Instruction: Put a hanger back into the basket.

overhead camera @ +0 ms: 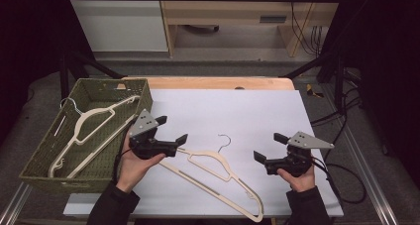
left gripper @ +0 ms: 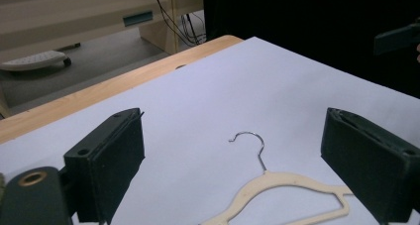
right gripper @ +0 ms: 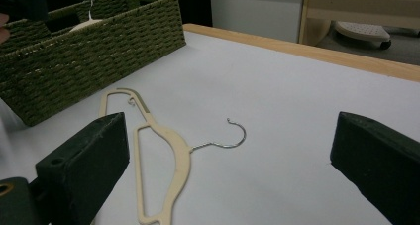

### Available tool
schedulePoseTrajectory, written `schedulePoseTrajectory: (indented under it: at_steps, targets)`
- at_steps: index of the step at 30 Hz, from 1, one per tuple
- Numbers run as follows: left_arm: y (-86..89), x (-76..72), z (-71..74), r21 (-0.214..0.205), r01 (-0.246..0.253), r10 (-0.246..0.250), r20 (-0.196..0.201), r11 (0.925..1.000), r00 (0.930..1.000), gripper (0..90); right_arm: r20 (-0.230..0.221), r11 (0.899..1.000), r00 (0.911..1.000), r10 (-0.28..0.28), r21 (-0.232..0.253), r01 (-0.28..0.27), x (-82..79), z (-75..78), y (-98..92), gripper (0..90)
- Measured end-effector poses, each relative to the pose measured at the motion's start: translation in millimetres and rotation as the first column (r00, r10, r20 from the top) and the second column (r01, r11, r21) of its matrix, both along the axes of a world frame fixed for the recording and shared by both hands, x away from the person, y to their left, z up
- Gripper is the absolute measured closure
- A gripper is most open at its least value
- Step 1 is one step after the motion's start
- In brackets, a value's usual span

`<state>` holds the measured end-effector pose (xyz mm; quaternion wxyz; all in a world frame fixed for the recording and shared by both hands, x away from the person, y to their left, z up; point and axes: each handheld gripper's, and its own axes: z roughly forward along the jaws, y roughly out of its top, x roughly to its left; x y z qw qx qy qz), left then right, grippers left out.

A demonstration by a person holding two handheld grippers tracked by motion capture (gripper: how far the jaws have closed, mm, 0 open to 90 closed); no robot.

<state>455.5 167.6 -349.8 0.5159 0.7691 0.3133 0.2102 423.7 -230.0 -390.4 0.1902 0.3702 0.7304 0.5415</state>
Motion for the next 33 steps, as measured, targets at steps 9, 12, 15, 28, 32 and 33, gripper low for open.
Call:
schedulePoseTrajectory:
  at_steps: [9,12,15,28,32,33]
  targets:
    - [-34.4,16.0,-17.8,0.011,0.029,-0.029,-0.050,0.9995,0.9984,10.6,0.002,1.000,1.0000,0.003,0.002,-0.003,-0.7,0.3,0.1,2.2]
    - [-41.8,21.4,-24.1,0.013,0.034,-0.033,-0.068,0.9993,0.9971,10.9,0.004,1.000,1.0000,-0.003,0.009,0.003,-0.6,0.7,0.0,2.2]
    - [-48.6,25.7,-30.5,0.019,0.034,-0.032,-0.085,0.9992,0.9959,11.2,0.005,1.000,1.0000,-0.001,0.011,0.001,-0.7,0.8,0.1,2.2]
    - [-82.0,41.6,-58.4,0.052,0.036,-0.028,-0.146,0.9980,0.9889,13.6,0.004,1.000,1.0000,0.001,0.010,-0.001,-0.6,0.6,0.5,2.2]
    - [-92.2,45.3,-66.5,0.066,0.039,-0.028,-0.155,0.9970,0.9875,14.8,0.005,1.000,1.0000,0.001,0.013,-0.001,-0.9,0.9,0.1,2.2]
    - [-94.2,46.4,-68.3,0.070,0.041,-0.029,-0.161,0.9967,0.9865,15.1,0.005,1.000,1.0000,0.003,0.012,-0.003,-0.9,0.9,0.0,2.2]
